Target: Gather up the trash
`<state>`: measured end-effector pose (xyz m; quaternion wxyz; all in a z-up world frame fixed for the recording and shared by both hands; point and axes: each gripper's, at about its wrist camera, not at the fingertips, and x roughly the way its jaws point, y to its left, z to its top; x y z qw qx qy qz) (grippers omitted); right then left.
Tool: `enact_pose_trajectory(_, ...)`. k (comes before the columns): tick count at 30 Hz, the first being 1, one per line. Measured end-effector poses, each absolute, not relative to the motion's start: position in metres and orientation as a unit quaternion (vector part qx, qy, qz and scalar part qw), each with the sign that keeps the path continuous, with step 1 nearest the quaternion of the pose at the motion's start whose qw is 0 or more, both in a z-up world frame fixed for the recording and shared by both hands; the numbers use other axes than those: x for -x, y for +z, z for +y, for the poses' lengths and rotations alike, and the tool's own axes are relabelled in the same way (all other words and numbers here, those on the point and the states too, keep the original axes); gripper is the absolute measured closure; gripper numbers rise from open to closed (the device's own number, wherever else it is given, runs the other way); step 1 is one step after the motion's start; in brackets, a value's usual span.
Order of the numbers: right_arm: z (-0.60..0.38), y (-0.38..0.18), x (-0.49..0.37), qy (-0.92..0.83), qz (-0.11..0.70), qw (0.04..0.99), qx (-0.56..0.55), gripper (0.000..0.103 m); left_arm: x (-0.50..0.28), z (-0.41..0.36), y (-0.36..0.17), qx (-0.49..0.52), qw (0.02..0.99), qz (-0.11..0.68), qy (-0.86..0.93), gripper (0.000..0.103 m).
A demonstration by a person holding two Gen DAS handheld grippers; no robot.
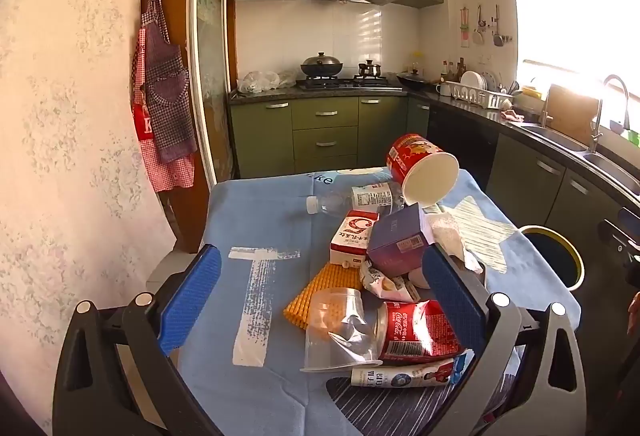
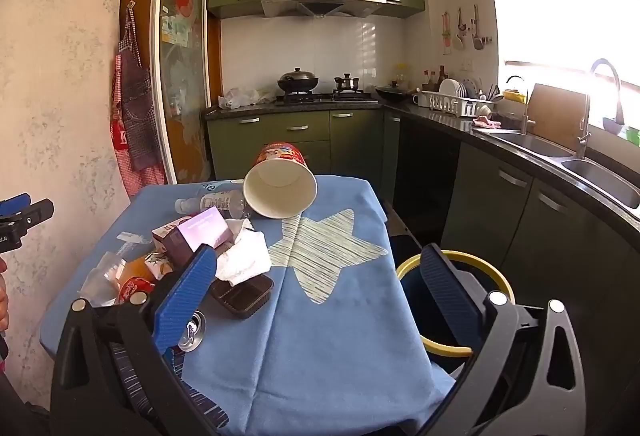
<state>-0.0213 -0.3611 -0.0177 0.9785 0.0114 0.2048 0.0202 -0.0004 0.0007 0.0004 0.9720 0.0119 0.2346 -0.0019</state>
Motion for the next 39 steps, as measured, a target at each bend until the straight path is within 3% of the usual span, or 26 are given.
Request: enact_pose_trajectory(39,-0.356,-0.032,0.011,0.015,0.21,0.977,-0.009,0.006,-0.003,-0.001,-0.006,-0.017,0.971,0.239,-0.003,0.004)
